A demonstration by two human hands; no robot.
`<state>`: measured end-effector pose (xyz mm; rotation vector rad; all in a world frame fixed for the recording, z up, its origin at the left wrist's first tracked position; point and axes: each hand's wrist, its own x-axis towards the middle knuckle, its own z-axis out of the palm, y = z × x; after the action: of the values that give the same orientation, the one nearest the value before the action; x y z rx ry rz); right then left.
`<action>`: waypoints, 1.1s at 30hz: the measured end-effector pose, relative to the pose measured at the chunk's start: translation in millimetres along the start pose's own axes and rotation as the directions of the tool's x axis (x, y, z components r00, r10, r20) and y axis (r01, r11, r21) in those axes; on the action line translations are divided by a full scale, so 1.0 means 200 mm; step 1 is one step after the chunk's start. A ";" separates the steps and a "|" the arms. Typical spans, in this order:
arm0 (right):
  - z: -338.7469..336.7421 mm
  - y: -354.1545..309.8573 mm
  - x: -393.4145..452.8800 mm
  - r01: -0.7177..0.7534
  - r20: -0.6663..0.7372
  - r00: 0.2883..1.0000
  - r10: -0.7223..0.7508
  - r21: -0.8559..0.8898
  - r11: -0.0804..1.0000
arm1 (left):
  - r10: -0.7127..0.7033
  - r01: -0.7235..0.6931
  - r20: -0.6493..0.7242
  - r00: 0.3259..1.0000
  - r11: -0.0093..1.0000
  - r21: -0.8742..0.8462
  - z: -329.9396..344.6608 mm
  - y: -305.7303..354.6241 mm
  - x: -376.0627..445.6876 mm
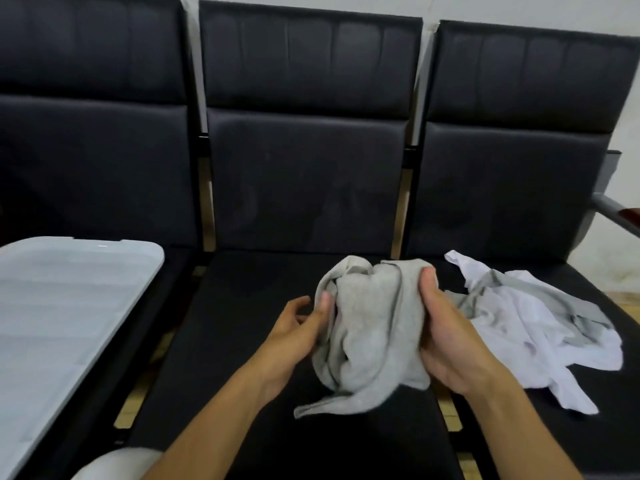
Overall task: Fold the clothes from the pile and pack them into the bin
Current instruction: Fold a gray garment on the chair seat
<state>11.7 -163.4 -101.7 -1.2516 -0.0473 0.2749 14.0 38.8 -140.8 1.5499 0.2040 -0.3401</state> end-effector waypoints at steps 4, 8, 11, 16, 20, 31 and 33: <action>-0.01 -0.02 0.01 -0.059 0.055 0.997 0.057 0.041 0.997 | 0.056 -0.057 0.148 0.987 0.998 0.003 -0.08 0.02 -0.01; -0.03 0.01 0.06 0.072 -0.210 0.975 -0.079 -0.044 0.996 | 0.157 -0.168 0.153 0.976 0.984 0.056 -0.07 0.00 -0.02; -0.09 -0.02 0.06 0.168 -0.348 0.912 -0.215 -0.161 0.973 | 0.278 -0.272 -0.231 0.933 0.961 0.059 -0.12 0.02 0.00; -0.11 -0.04 0.02 0.242 -0.279 0.832 -0.479 -0.593 0.768 | 0.510 -0.516 -0.487 0.709 0.846 0.135 -0.21 0.10 -0.05; -0.12 0.00 0.06 0.242 -0.161 0.801 -0.576 -0.793 0.559 | 0.559 -0.536 -0.614 0.557 0.807 0.249 -0.27 0.13 -0.07; 0.24 0.14 0.06 0.292 0.380 0.925 0.005 -0.719 0.630 | 0.458 -0.501 0.228 0.859 0.844 0.193 -0.18 0.12 -0.16; 0.26 0.15 0.07 0.256 0.338 0.941 0.012 -0.736 0.626 | 0.431 -0.491 0.302 0.850 0.856 0.162 -0.20 0.13 -0.16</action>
<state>11.0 -102.4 -115.0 -2.0570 -0.5899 0.3459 -4.3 80.7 -106.9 1.7103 -0.4299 -0.1768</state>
